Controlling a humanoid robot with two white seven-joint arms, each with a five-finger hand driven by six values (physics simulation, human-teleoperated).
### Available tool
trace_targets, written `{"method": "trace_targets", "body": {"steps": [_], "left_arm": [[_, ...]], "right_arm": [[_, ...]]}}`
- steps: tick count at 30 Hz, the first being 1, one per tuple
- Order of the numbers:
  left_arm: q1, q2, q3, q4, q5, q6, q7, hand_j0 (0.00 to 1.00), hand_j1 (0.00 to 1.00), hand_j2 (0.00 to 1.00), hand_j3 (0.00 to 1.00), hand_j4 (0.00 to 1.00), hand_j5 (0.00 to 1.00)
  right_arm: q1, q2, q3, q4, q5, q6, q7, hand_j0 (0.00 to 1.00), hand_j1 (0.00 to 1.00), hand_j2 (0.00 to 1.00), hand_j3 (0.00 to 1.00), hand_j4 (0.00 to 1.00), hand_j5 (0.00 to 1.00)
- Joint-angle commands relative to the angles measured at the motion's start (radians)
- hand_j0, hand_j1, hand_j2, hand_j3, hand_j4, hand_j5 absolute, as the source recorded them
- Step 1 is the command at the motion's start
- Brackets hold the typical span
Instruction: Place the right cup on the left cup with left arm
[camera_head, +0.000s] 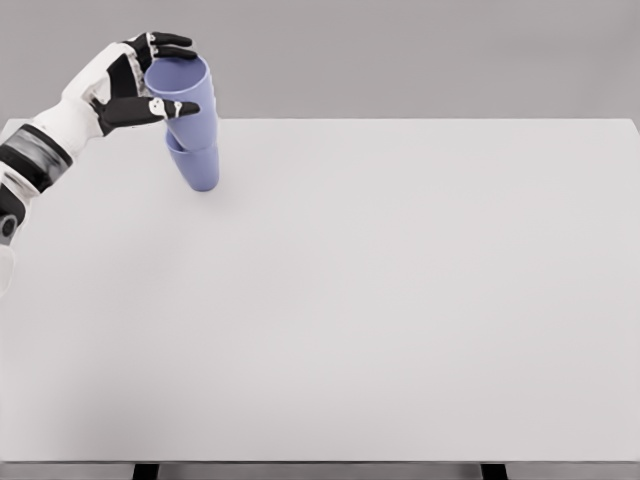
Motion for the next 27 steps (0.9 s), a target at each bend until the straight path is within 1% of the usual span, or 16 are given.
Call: {"method": "trace_targets", "body": {"steps": [1, 9, 17, 21, 23, 27], "left_arm": [[0.0, -0.013, -0.001, 0.036, 0.001, 0.0, 0.001, 0.67, 0.67, 0.67, 0.67, 0.67, 0.67], [-0.032, -0.017, -0.002, 0.089, 0.001, 0.02, 0.001, 0.67, 0.67, 0.67, 0.67, 0.67, 0.67], [-0.072, -0.043, -0.007, 0.149, -0.005, 0.02, 0.001, 0.67, 0.67, 0.67, 0.67, 0.67, 0.67], [-0.077, -0.045, -0.004, 0.16, -0.003, 0.02, 0.001, 0.67, 0.67, 0.67, 0.67, 0.67, 0.67], [-0.083, -0.059, -0.005, 0.166, -0.006, 0.02, 0.001, 0.67, 0.67, 0.67, 0.67, 0.67, 0.67], [-0.097, -0.072, -0.008, 0.195, -0.009, 0.02, 0.001, 0.67, 0.67, 0.67, 0.67, 0.67, 0.67]], "right_arm": [[0.0, 0.0, 0.0, 0.0, 0.0, 0.0, 0.0, 1.0, 1.0, 1.0, 1.0, 1.0, 1.0], [0.0, 0.0, 0.0, 0.0, 0.0, 0.0, 0.0, 1.0, 1.0, 1.0, 1.0, 1.0, 1.0], [0.0, 0.0, 0.0, 0.0, 0.0, 0.0, 0.0, 1.0, 1.0, 1.0, 1.0, 1.0, 1.0], [0.0, 0.0, 0.0, 0.0, 0.0, 0.0, 0.0, 1.0, 1.0, 1.0, 1.0, 1.0, 1.0], [0.0, 0.0, 0.0, 0.0, 0.0, 0.0, 0.0, 1.0, 1.0, 1.0, 1.0, 1.0, 1.0], [0.0, 0.0, 0.0, 0.0, 0.0, 0.0, 0.0, 1.0, 1.0, 1.0, 1.0, 1.0, 1.0]]}}
